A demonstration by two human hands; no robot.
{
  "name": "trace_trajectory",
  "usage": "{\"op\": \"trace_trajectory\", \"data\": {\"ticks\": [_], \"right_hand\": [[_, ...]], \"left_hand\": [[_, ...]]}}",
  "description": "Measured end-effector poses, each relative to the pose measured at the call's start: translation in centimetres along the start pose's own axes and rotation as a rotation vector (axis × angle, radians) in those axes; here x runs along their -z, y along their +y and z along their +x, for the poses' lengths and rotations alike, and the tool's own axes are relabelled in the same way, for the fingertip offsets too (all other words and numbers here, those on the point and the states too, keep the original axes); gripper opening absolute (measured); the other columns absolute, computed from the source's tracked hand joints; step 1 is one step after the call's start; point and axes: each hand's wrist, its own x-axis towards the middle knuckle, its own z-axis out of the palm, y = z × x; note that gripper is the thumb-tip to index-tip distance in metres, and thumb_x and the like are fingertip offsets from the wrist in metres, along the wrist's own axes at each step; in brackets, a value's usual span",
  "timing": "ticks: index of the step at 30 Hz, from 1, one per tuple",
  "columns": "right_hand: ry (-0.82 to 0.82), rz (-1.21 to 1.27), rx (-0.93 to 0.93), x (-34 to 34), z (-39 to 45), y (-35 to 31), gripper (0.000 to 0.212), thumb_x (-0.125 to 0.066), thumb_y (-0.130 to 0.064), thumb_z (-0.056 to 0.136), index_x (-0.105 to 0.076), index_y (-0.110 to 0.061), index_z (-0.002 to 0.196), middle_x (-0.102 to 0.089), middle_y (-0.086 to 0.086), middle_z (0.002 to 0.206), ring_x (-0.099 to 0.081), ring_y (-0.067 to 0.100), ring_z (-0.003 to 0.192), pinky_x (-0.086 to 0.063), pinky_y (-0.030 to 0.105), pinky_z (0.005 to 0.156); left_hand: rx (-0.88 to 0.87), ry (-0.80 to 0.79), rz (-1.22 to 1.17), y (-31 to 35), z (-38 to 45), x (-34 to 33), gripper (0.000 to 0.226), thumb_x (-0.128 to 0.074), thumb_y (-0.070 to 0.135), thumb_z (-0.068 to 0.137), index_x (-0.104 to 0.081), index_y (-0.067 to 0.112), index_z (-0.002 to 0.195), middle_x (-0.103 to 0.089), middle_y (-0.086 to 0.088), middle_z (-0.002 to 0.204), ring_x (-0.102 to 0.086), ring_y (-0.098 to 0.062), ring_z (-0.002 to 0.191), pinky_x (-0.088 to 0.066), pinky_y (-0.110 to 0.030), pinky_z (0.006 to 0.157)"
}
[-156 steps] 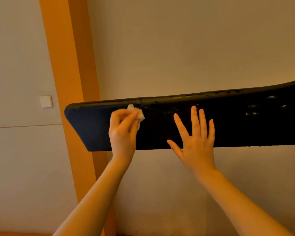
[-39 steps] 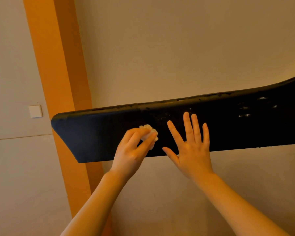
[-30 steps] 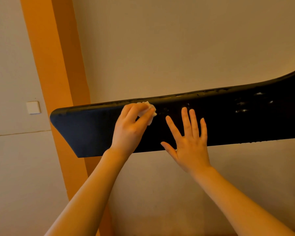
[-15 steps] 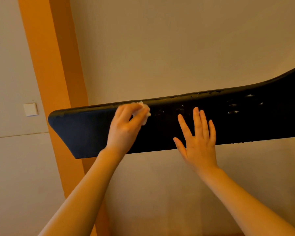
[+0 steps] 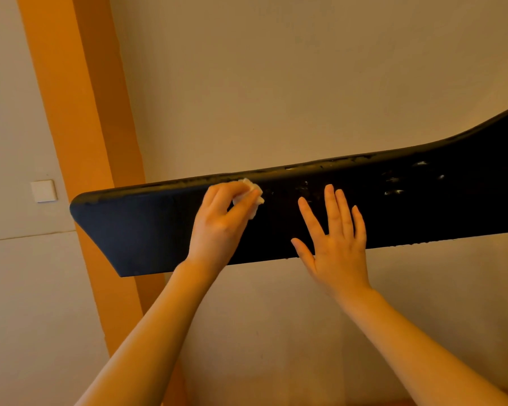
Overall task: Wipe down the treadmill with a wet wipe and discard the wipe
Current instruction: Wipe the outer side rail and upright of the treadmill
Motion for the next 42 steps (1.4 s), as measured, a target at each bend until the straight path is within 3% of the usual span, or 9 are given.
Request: {"op": "trace_trajectory", "data": {"ticks": [3, 8, 12, 17, 23, 27, 33, 37, 42], "right_hand": [[-0.001, -0.005, 0.002, 0.0, 0.0, 0.1, 0.067, -0.030, -0.059, 0.098, -0.020, -0.026, 0.156, -0.017, 0.017, 0.162, -0.015, 0.036, 0.150, -0.019, 0.051, 0.116], [-0.002, -0.008, 0.010, 0.1, -0.1, 0.1, 0.067, -0.027, -0.059, 0.098, -0.019, -0.026, 0.156, -0.015, 0.017, 0.162, -0.013, 0.035, 0.150, -0.019, 0.051, 0.116], [-0.014, -0.017, 0.006, 0.3, -0.1, 0.1, 0.067, -0.027, -0.059, 0.098, -0.018, -0.026, 0.156, -0.015, 0.017, 0.162, -0.014, 0.035, 0.150, -0.020, 0.051, 0.116], [-0.018, -0.011, -0.002, 0.3, 0.0, 0.1, 0.068, -0.031, -0.059, 0.097, -0.021, -0.026, 0.156, -0.018, 0.017, 0.162, -0.016, 0.035, 0.149, -0.023, 0.052, 0.115], [-0.020, -0.025, 0.006, 0.2, -0.1, 0.1, 0.068, -0.028, -0.059, 0.098, -0.018, -0.026, 0.156, -0.016, 0.017, 0.162, -0.013, 0.035, 0.150, -0.021, 0.051, 0.116], [-0.026, -0.042, 0.009, 0.4, -0.1, 0.2, 0.068, -0.028, -0.058, 0.098, -0.017, -0.026, 0.156, -0.016, 0.018, 0.162, -0.015, 0.036, 0.150, -0.023, 0.052, 0.115], [-0.043, -0.032, 0.007, 0.6, 0.0, 0.2, 0.067, -0.030, -0.058, 0.098, -0.019, -0.027, 0.156, -0.016, 0.017, 0.162, -0.014, 0.035, 0.150, -0.019, 0.050, 0.116], [-0.058, -0.041, 0.013, 0.8, -0.1, 0.3, 0.065, -0.028, -0.054, 0.099, -0.017, -0.027, 0.157, -0.016, 0.017, 0.162, -0.013, 0.034, 0.150, -0.020, 0.050, 0.116], [-0.064, -0.033, 0.025, 0.9, -0.1, 0.5, 0.064, -0.031, -0.053, 0.101, -0.018, -0.026, 0.157, -0.016, 0.018, 0.162, -0.014, 0.036, 0.150, -0.024, 0.051, 0.116]], "left_hand": [[-0.021, 0.043, -0.001, -0.1, 0.2, -0.2, 0.037, -0.047, 0.049, 0.099, -0.070, 0.023, 0.112, -0.055, 0.018, 0.117, -0.043, 0.016, 0.110, -0.027, 0.000, 0.092], [-0.017, -0.241, -0.070, 0.2, -4.0, -1.1, 0.014, -0.057, 0.026, 0.099, -0.066, 0.033, 0.108, -0.058, 0.022, 0.107, -0.047, 0.010, 0.110, -0.034, -0.002, 0.089], [-0.047, -0.282, -0.057, 0.2, -3.4, -0.8, 0.022, -0.056, 0.026, 0.099, -0.067, 0.017, 0.116, -0.061, 0.009, 0.113, -0.049, 0.003, 0.112, -0.035, -0.003, 0.091], [0.089, -0.061, -0.244, 2.0, 0.5, -0.3, 0.016, -0.060, 0.025, 0.098, -0.067, 0.019, 0.110, -0.060, 0.010, 0.111, -0.050, 0.010, 0.107, -0.038, -0.003, 0.085], [0.160, -0.225, -0.263, 0.8, -3.2, -1.3, 0.014, -0.058, 0.030, 0.098, -0.067, 0.029, 0.108, -0.058, 0.018, 0.107, -0.049, 0.011, 0.109, -0.037, -0.003, 0.085], [0.094, -0.229, -0.186, 0.8, -2.7, -1.1, 0.016, -0.058, 0.030, 0.098, -0.069, 0.024, 0.108, -0.058, 0.019, 0.106, -0.048, 0.011, 0.108, -0.037, -0.002, 0.085], [-0.195, 0.042, 0.093, 1.4, 1.6, -0.8, 0.025, -0.059, 0.025, 0.098, -0.067, 0.009, 0.116, -0.059, 0.000, 0.115, -0.044, 0.005, 0.107, -0.034, -0.004, 0.091], [0.062, -0.117, -0.216, 1.6, -1.1, -1.6, 0.018, -0.057, 0.029, 0.099, -0.069, 0.019, 0.108, -0.061, 0.012, 0.112, -0.048, 0.008, 0.109, -0.035, -0.002, 0.086], [0.188, -0.346, -0.150, 0.8, -6.2, -1.9, 0.015, -0.057, 0.039, 0.097, -0.052, 0.053, 0.098, -0.048, 0.035, 0.103, -0.036, 0.033, 0.099, -0.032, 0.000, 0.091]]}}
